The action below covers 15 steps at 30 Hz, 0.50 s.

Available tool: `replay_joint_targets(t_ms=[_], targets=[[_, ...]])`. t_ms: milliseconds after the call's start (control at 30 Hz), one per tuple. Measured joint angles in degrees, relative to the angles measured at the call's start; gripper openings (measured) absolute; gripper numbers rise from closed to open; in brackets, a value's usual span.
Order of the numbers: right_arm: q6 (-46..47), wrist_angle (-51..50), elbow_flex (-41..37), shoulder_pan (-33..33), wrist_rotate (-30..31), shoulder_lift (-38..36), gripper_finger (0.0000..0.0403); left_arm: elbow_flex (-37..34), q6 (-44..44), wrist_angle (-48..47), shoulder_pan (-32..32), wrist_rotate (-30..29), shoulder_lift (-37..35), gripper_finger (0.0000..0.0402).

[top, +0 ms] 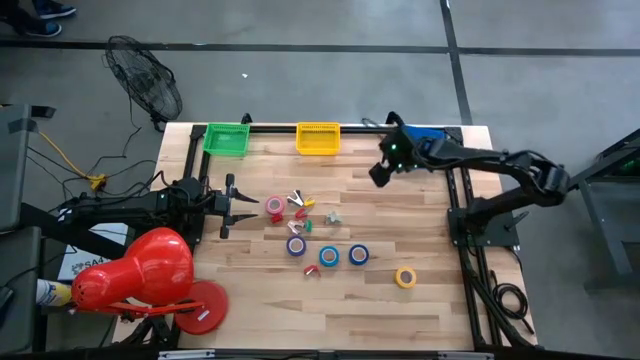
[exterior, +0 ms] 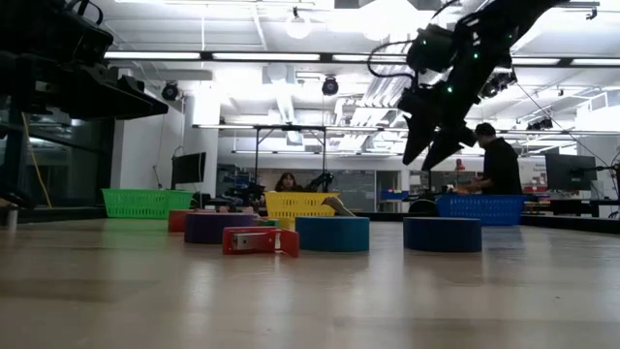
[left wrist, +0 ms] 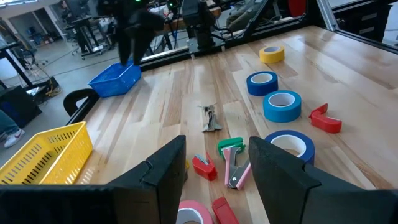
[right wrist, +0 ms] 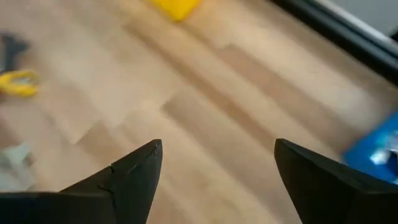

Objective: Pick and place Stapler, Stapler remover, tape
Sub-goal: Put the gray staple remover into the blue bin

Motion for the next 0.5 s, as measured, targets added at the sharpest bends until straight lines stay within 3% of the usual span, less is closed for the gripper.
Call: replay_joint_targets(t_ms=[233, 500], targets=[[5.13, 1.12, 0.01, 9.42, -0.35, 0.15, 0.0302, 0.01, -0.01, 0.00, 0.01, 0.01, -0.01, 0.0172], [-2.01, 9.70, 0.01, 21.02, -1.26, 6.22, 0.0302, 0.01, -0.01, 0.01, -0.01, 0.00, -0.01, 0.0172]])
